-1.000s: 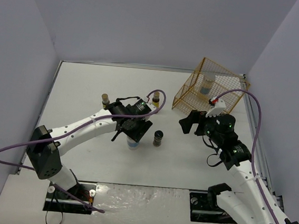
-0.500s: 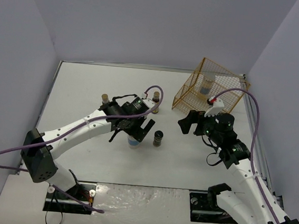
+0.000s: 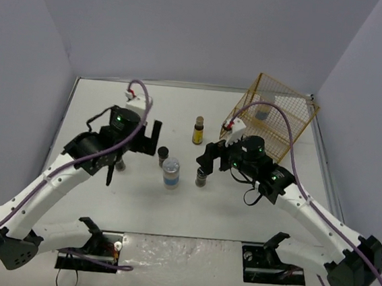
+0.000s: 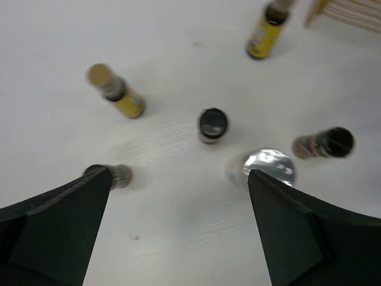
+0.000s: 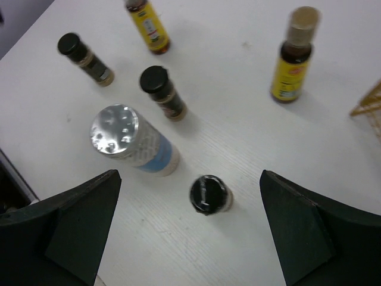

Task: Organize the condiment bottles

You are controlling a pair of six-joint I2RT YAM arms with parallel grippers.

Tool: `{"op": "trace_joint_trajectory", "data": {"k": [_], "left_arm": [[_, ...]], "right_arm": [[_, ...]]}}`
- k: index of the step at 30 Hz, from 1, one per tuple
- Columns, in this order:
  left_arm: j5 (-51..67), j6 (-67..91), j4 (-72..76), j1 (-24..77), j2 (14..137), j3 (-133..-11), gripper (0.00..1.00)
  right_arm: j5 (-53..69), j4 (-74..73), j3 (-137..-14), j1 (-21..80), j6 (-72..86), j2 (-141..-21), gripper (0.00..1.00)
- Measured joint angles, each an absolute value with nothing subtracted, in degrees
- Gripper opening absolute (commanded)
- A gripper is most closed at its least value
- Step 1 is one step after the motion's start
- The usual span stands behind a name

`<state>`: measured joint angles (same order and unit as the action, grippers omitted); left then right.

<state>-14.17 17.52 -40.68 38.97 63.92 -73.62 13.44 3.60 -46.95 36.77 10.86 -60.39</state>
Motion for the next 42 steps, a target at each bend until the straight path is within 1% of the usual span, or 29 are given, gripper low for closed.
{"op": "trace_joint_trajectory", "data": {"k": [4, 8, 12, 19, 23, 30, 33, 34, 37, 38, 42], "left_arm": [[-17.42, 18.46, -40.42, 25.26, 55.05, -68.78, 0.97], [-18.49, 18.44, -39.95, 19.4, 48.84, -65.06, 0.97], [-20.6, 18.22, -38.81, 17.72, 45.39, -60.47, 0.97], [-22.49, 17.83, -37.87, 17.54, 45.87, -55.96, 0.97], [-22.61, 17.32, -37.01, 17.54, 45.89, -55.68, 0.97], [-22.63, 16.91, -36.13, 17.54, 45.52, -55.68, 0.97], [-22.61, 16.88, -36.05, 17.54, 45.52, -55.68, 0.97], [-22.63, 16.88, -36.03, 17.54, 45.52, -55.68, 0.97], [-22.63, 16.86, -36.03, 17.54, 45.52, -55.68, 0.97], [-22.63, 16.86, -36.03, 17.54, 45.52, -55.68, 0.97], [-22.63, 16.83, -36.01, 17.54, 45.52, -55.68, 0.97]], "right_arm": [[11.79, 7.61, -48.22, 45.89, 7.63, -67.07, 1.0], [10.25, 9.66, -49.22, 50.68, 5.26, -73.05, 1.0], [8.69, 11.39, -51.22, 54.16, 3.59, -78.38, 1.0], [5.22, 13.52, -54.58, 57.67, 1.72, -84.44, 1.0], [3.44, 14.62, -54.83, 57.87, 1.39, -85.77, 0.95], [1.86, 16.06, -54.83, 57.86, 1.37, -87.52, 0.93], [1.69, 16.49, -54.83, 57.84, 1.39, -88.24, 0.89], [1.67, 16.69, -54.83, 57.84, 1.39, -88.44, 0.88], [1.57, 17.11, -54.82, 57.84, 1.42, -89.01, 0.75], [1.24, 17.16, -54.81, 57.84, 1.45, -89.06, 0.69], [0.01, 17.91, -54.81, 57.84, 1.49, -89.08, 0.34]]}}
